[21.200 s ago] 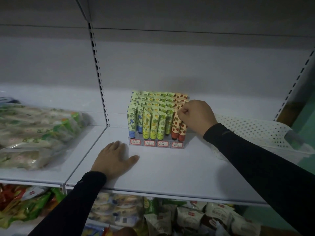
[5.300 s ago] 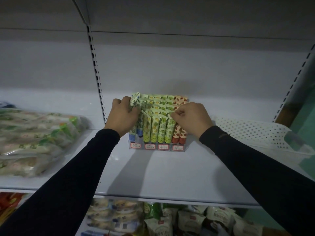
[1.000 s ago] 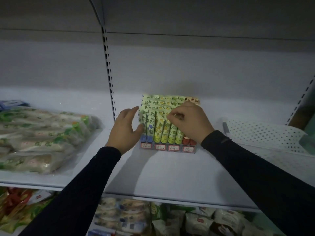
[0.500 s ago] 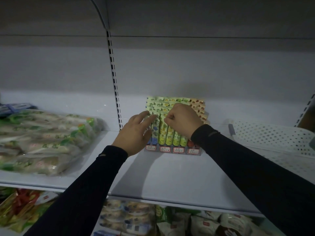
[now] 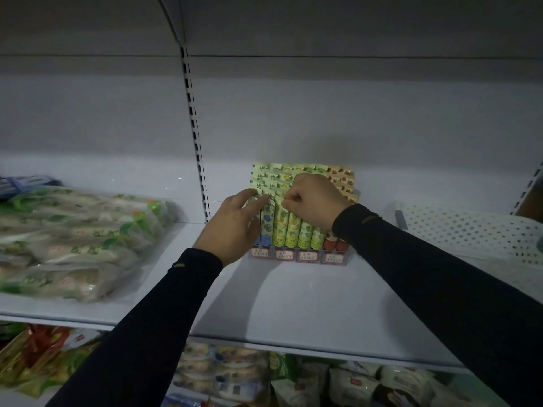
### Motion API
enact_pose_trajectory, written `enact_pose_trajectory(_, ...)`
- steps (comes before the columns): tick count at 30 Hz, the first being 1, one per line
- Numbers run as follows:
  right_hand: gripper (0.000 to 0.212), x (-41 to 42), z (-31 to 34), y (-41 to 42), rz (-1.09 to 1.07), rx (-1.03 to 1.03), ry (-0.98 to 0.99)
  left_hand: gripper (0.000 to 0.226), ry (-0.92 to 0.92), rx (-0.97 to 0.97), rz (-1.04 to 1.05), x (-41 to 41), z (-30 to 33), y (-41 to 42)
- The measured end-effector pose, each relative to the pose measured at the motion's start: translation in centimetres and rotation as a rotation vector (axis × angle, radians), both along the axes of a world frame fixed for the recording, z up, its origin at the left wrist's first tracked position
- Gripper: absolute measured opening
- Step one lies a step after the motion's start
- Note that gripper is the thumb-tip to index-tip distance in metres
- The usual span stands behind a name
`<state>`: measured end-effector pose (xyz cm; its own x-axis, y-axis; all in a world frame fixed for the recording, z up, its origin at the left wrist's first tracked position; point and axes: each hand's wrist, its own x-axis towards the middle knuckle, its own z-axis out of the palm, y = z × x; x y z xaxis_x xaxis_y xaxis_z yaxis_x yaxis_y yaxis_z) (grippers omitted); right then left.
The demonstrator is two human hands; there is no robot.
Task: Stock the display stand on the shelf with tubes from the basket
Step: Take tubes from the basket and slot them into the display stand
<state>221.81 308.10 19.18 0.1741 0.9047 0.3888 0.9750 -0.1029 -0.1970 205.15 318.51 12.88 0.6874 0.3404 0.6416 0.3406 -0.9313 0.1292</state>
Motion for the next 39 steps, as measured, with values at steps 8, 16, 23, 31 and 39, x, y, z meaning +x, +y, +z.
enact_pose_trajectory(8, 0.041, -0.3, 0.3, -0.2, 0.007, 0.005, -0.003, 0.055, 0.014, -0.056, 0.024, 0.4, -0.2, -0.5)
enact_pose_trajectory(16, 0.034, -0.3, -0.4, -0.6, -0.032, 0.053, -0.002, 0.061, 0.063, -0.141, 0.045, 0.0, 0.2, -1.0)
enact_pose_trajectory(23, 0.026, 0.0, -0.2, -1.3, -0.012, 0.115, 0.015, 0.065, 0.094, -0.178, 0.031, -0.4, 0.5, -1.2)
enact_pose_trajectory(31, 0.024, 1.6, 0.6, -3.8, -0.022, 0.228, 0.068, 0.060, 0.076, -0.173, 0.047, -0.5, 1.6, -1.1)
enact_pose_trajectory(39, 0.022, 4.2, 0.0, -7.0, -0.090, 0.251, 0.051, 0.059, 0.122, -0.022, 0.005, 1.1, 2.2, -2.4)
